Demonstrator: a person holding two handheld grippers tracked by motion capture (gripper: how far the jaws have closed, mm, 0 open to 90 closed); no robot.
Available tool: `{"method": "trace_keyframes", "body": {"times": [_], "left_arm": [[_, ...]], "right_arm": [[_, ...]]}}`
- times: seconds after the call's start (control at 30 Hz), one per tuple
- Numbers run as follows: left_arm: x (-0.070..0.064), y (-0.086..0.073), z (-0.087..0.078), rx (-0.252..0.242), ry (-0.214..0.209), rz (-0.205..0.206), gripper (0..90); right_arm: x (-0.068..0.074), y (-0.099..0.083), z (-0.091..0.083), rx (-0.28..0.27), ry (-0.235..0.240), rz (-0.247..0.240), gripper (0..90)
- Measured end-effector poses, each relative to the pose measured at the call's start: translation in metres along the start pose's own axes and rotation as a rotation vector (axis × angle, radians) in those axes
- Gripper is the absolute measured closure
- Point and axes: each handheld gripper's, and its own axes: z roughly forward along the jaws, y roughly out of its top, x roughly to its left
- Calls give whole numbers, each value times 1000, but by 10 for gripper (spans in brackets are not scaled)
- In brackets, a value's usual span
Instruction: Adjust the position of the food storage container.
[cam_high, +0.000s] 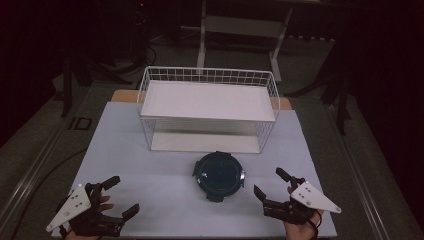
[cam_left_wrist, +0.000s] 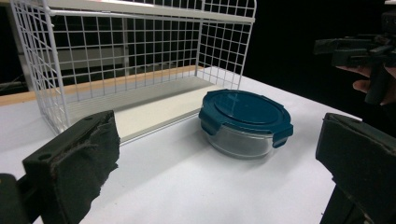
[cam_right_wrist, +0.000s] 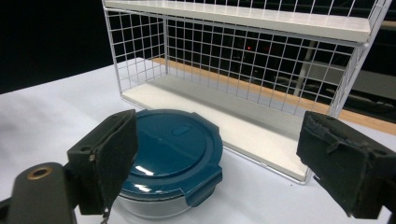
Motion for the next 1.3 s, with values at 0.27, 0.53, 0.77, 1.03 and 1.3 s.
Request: {"method": "trace_keyframes", "body": {"times": [0.27,0.53,0.77,1.03,1.3], "left_arm": [[-1,0,1,4,-13,3,0],[-1,1,1,3,-25,6,0],[-2,1,3,5,-29,5,0],[-1,0,3,8,-33,2,0],[-1,0,3,7,-25,4,0]], "right_arm": [[0,4,-3,13,15,6,117],[1,18,-6,18,36,19,111],[3,36,5,60,61,-18,101],[5,36,19,138,119,-10,197],[8,21,28,188,129,-1,355]]}}
